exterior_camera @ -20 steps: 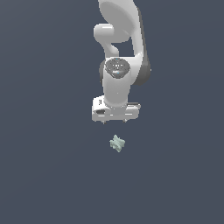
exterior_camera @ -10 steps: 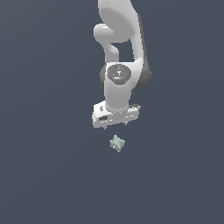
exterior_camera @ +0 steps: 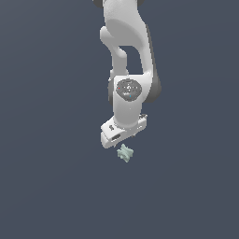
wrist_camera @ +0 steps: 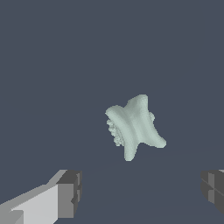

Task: Pick up the object and move it to a goal position.

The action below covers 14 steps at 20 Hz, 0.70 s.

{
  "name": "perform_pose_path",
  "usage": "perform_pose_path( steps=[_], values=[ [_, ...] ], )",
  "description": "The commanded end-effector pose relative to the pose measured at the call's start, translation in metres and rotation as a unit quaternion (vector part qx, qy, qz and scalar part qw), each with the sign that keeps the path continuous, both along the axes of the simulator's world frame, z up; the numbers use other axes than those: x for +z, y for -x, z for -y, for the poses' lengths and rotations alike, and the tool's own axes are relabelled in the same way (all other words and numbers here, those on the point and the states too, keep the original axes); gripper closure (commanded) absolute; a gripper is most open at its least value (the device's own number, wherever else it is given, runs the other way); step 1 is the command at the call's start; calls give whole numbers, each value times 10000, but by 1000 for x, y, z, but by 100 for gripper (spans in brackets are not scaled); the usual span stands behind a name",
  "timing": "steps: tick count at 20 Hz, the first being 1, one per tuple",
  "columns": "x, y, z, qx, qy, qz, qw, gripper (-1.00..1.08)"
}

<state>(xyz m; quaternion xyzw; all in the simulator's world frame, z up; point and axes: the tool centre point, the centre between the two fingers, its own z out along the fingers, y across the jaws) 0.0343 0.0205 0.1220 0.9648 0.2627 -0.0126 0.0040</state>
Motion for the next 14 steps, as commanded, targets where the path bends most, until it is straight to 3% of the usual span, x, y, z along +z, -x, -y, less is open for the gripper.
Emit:
perform_pose_path(
  steps=[1,14],
  values=[
    [-6,-5,-1,373,-14,14,9993,-92],
    [-26,-24,-6,1745,-80,80,9846,-92]
  ],
)
